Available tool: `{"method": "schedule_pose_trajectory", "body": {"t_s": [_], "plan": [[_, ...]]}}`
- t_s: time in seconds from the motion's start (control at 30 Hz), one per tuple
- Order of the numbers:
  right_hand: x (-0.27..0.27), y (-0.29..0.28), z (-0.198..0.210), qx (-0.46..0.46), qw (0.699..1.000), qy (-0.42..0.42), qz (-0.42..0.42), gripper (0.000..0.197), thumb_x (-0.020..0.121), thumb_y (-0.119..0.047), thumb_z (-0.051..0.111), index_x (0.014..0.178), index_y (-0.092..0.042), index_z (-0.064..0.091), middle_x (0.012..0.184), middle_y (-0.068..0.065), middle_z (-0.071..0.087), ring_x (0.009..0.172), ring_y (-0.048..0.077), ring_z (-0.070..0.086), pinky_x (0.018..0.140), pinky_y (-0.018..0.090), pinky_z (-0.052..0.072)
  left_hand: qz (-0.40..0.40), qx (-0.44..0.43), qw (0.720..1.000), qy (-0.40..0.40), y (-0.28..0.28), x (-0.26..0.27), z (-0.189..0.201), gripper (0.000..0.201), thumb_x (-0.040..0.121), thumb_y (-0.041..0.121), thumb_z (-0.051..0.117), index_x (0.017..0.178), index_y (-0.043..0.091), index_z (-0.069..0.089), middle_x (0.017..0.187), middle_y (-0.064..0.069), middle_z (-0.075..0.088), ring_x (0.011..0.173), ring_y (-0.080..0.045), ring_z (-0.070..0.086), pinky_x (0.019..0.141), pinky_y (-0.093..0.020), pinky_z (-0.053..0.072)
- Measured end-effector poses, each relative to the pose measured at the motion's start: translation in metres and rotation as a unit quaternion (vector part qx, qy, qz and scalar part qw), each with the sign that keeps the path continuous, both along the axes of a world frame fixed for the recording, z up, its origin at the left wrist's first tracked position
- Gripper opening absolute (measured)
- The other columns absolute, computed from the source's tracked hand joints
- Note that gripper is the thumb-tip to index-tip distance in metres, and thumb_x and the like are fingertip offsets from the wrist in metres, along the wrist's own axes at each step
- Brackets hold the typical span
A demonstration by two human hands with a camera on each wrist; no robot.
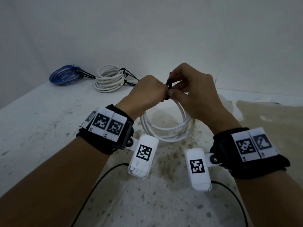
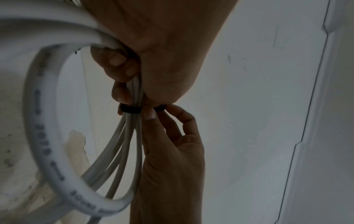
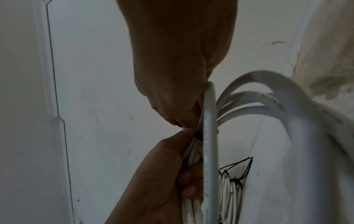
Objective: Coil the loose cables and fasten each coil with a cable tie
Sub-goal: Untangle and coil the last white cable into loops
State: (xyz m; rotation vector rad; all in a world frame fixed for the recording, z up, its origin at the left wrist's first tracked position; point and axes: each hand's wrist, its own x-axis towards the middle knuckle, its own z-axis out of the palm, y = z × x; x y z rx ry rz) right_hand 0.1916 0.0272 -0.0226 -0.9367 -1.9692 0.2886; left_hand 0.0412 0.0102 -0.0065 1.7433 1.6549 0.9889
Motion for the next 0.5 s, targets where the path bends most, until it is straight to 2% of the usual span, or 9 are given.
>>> {"method": "schedule_pose_trajectory", "body": {"t_s": [0.1,0.2,0.3,0.37,0.4,0.5], "plan": [[0.0,0.002,-0.001,0.018,0.999,0.04,-0.03,0.011,0.082,-0.011,0.075,0.09,-0.013,0.068,0.085,-0.009,0.072,0.075,0.004,0.069,0.072,0.026,0.056,-0.013,0.01,1.0,-0.007,-0.002,0.0,0.002,0.025,0.086,0.011,0.052,0.066,0.0,0.063,0.037,0.009,0.043,0.031,-0.005,0.034,0.035,-0.015,0.023],[-0.002,0.001,0.001,-0.012,0.994,0.094,-0.048,0.008,0.083,-0.015,0.075,0.082,-0.019,0.069,0.081,-0.016,0.07,0.075,0.006,0.07,0.074,0.028,0.057,-0.023,0.011,0.999,-0.019,-0.004,0.003,0.001,0.026,0.087,0.013,0.051,0.065,0.003,0.06,0.033,0.011,0.038,0.03,-0.004,0.032,0.036,-0.016,0.024],[-0.003,0.001,0.003,-0.081,0.981,0.165,-0.053,0.011,0.082,-0.021,0.078,0.084,-0.017,0.068,0.073,-0.008,0.073,0.072,0.011,0.072,0.076,0.036,0.06,-0.021,0.026,0.999,-0.001,-0.003,0.006,-0.002,0.029,0.086,0.017,0.051,0.061,0.006,0.06,0.035,0.01,0.041,0.031,-0.004,0.033,0.045,-0.023,0.028],[0.0,-0.001,0.006,-0.157,0.959,0.233,-0.041,0.02,0.081,-0.018,0.079,0.094,-0.009,0.067,0.073,0.003,0.074,0.071,0.017,0.073,0.076,0.037,0.06,-0.018,0.043,0.999,0.011,-0.002,0.007,-0.004,0.032,0.086,0.02,0.052,0.058,0.008,0.06,0.041,0.008,0.046,0.035,-0.004,0.036,0.049,-0.026,0.029],[0.002,-0.002,0.009,-0.204,0.941,0.269,-0.019,0.018,0.081,-0.014,0.079,0.092,-0.006,0.068,0.073,0.007,0.074,0.069,0.02,0.073,0.075,0.038,0.06,-0.021,0.052,0.998,0.019,-0.001,0.007,-0.005,0.033,0.087,0.02,0.052,0.058,0.008,0.06,0.043,0.008,0.047,0.037,-0.005,0.037,0.049,-0.025,0.029],[0.009,-0.006,0.017,-0.324,0.89,0.32,0.031,0.013,0.08,-0.007,0.078,0.074,-0.002,0.068,0.071,0.009,0.066,0.071,0.022,0.063,0.08,0.046,0.06,-0.044,0.093,0.993,0.06,-0.001,0.01,-0.007,0.035,0.091,0.018,0.049,0.062,0.001,0.059,0.041,0.008,0.046,0.039,-0.007,0.037,0.046,-0.022,0.028]]}}
